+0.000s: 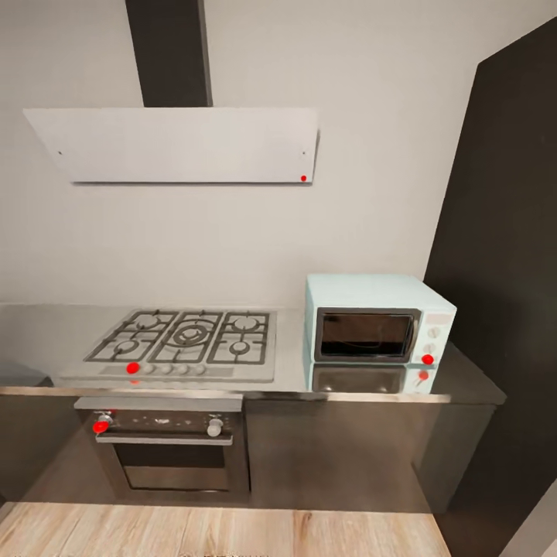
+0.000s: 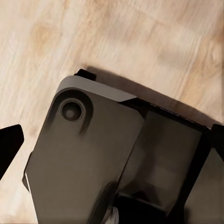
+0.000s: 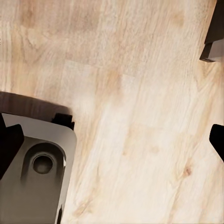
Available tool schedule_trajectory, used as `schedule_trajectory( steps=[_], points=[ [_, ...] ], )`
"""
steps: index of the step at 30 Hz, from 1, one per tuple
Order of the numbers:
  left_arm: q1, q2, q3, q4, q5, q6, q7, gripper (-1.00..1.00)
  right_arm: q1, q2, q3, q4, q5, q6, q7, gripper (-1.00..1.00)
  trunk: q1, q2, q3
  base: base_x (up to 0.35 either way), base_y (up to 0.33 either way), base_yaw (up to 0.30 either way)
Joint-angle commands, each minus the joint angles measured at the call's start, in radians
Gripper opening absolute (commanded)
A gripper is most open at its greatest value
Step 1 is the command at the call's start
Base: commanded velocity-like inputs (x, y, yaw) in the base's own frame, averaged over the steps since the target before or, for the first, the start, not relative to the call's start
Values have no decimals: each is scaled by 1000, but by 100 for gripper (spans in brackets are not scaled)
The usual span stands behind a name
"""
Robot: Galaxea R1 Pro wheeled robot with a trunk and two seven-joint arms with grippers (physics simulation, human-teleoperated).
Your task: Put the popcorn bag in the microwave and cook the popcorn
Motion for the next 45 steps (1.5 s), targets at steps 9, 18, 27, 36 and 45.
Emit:
schedule_trajectory(
  steps=[9,18,27,36,45],
  points=[
    [-1,0,-8,0,8,-3,5,100,-1,-1,-10,2,8,-6,0,100,0,-2,-2,0,-16,11],
    [-1,0,-8,0,7,-3,4,100,-1,-1,-9,2,9,-1,0,100,0,-2,-2,0,-229,0],
    [-1,0,-8,0,8,-3,5,100,-1,10,-9,2,10,6,1,100,0,-2,-2,0,-188,0],
    [-1,0,-8,0,8,-3,5,100,-1,122,-13,-272,13,36,70,100,0,-2,-2,0,-3,0],
    [-1,0,-8,1,8,-3,12,100,-2,266,12,-1336,3,673,615,100,0,-2,-2,0,0,0]
  ],
)
